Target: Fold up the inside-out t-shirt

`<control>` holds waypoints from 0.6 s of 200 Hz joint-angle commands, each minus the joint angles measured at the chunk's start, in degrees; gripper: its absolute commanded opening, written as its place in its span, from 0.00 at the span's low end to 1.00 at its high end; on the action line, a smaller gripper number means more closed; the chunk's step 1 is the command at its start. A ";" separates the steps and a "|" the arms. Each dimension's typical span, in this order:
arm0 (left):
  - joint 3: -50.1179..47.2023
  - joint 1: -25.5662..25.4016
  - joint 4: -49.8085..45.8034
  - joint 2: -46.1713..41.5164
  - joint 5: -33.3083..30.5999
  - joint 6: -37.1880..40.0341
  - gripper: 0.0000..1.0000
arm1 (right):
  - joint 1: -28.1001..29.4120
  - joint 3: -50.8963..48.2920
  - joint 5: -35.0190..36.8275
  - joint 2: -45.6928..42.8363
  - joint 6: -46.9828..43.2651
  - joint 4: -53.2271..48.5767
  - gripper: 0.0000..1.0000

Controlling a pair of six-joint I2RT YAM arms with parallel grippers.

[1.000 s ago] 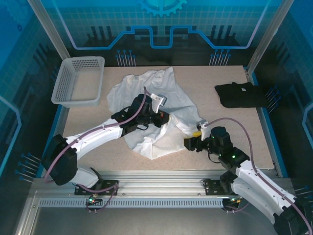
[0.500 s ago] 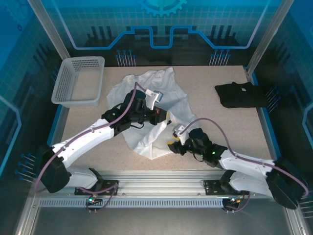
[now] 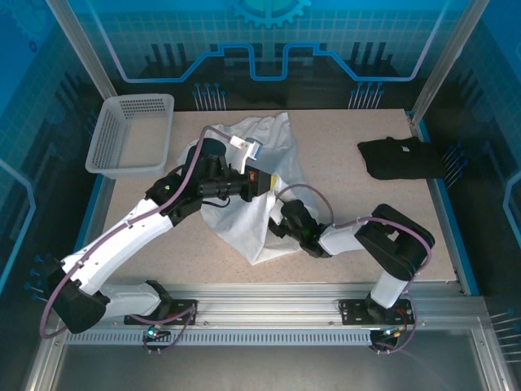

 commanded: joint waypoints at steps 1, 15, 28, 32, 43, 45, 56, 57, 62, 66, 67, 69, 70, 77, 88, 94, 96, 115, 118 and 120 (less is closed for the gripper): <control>2.51 0.45 -0.79 -2.40 2.85 1.79 0.00 | -1.69 3.34 3.03 2.92 -0.69 1.00 0.39; 2.35 0.45 -0.25 -2.97 4.03 2.17 0.00 | -2.50 5.58 3.17 3.76 -0.36 -1.64 0.39; 2.14 0.45 0.83 -3.32 4.74 1.93 0.00 | -3.08 8.52 2.72 4.14 -0.37 -5.64 0.39; 2.15 0.45 1.28 -3.34 4.94 1.77 0.00 | -2.96 9.62 2.71 4.42 -0.59 -7.01 0.39; 2.67 0.45 2.69 -2.96 5.57 1.02 0.00 | -2.61 12.73 3.14 5.38 -1.13 -10.77 0.40; 2.92 0.45 2.96 -2.79 5.71 0.95 0.00 | -2.54 13.31 3.28 5.65 -1.16 -11.35 0.40; 4.37 0.37 4.56 -1.85 6.77 0.07 0.00 | -2.35 15.19 4.11 7.19 -1.11 -13.95 0.41; 4.56 0.32 4.70 -1.72 6.85 -0.02 0.00 | -2.37 15.20 4.20 7.34 -1.06 -14.20 0.41; 5.45 0.20 5.47 -1.08 7.36 -0.50 0.00 | -2.40 17.35 4.65 8.14 -0.75 -15.10 0.42; 6.23 0.04 5.98 -0.58 7.86 -0.76 0.00 | -2.40 17.97 5.12 8.70 -0.38 -15.80 0.42; 6.42 -0.02 6.07 -0.47 7.96 -0.78 0.00 | -2.45 18.17 5.19 8.80 -0.30 -15.96 0.42; 6.78 -0.11 6.24 -0.19 8.15 -0.80 0.00 | -2.46 18.54 5.35 9.08 -0.12 -16.30 0.43; 7.04 -0.18 6.33 -0.06 8.24 -0.80 0.00 | -2.47 18.72 5.44 9.21 -0.03 -16.47 0.43; 8.84 -0.78 6.51 0.94 8.70 -0.77 0.00 | -2.44 19.93 5.65 10.12 0.50 -17.96 0.44; 11.71 -2.13 6.02 2.46 9.30 0.01 0.00 | -2.54 22.29 5.59 11.28 1.43 -20.62 0.46; 13.24 -2.97 5.60 3.12 9.51 0.48 0.00 | -2.42 23.76 5.83 12.04 2.03 -22.23 0.47; 13.69 -3.29 5.40 3.37 9.59 0.70 0.00 | -2.47 24.24 5.93 12.24 2.18 -23.27 0.47; 17.92 -5.90 4.19 4.93 10.16 2.29 0.00 | -2.46 28.84 7.68 14.40 3.87 -28.39 0.49; 18.43 -6.27 4.14 5.07 10.24 2.35 0.00 | -2.52 29.48 7.91 14.66 4.09 -29.01 0.49; 18.70 -6.44 4.14 5.08 10.37 2.36 0.00 | -2.50 29.91 8.01 14.85 4.23 -29.43 0.50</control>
